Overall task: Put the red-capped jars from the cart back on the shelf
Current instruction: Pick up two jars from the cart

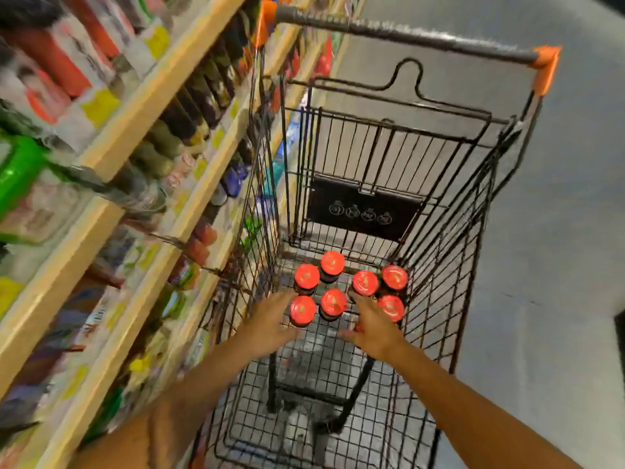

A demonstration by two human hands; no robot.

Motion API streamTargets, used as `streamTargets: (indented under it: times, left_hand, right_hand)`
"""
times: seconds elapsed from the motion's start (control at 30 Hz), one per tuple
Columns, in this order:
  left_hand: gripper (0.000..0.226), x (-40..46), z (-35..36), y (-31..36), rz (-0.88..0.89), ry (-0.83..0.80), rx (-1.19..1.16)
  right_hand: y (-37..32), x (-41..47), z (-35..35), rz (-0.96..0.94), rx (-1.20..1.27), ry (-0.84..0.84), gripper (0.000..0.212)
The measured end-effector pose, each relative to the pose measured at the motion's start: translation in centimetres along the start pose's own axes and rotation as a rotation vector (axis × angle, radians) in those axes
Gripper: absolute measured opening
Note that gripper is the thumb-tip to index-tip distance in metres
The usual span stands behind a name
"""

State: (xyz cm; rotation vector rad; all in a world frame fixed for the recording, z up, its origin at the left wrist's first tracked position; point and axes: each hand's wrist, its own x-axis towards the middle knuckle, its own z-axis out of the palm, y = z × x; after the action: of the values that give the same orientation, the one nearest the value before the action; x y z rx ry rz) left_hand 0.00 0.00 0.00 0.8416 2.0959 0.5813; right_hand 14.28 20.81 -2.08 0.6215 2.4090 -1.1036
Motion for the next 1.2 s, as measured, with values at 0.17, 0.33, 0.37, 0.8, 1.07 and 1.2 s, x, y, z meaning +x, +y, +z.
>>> streamTargets:
  times: [0.17, 0.33, 0.37, 0.8, 1.07, 1.2]
  left_hand:
    - [0.076, 2.1, 2.0, -2.8, -0.038, 0.008, -0.033]
    - [0.082, 3.0, 2.8, -4.9, -0.096, 0.007, -0.034]
    - [0.083, 3.1, 3.0, -5.1, -0.104, 0.002, -0.024]
    - [0.101, 4.5, 3.9, -5.1, -0.178, -0.07, -0.024]
    - [0.106, 7.9, 4.6, -5.2, -0.158, -0.107, 0.013]
    - [0.101, 8.7, 6.2, -5.3, -0.151, -0.124, 0.024]
  right_hand:
    - [1.2, 5.0, 3.2, 0.003, -0.082, 0.057, 0.091]
    - [2.5, 8.8, 6.0, 0.087, -0.137, 0.038, 0.104]
    - [2.6, 9.4, 6.5, 0.107, -0.117, 0.049, 0.105]
    - [1.1, 6.8, 7.3, 0.076, -0.002, 0.238, 0.076]
    - [0.5, 2.3, 5.9, 0.042, 0.067, 0.279, 0.072]
    - [1.5, 1.6, 5.0, 0.056, 0.127, 0.29, 0.071]
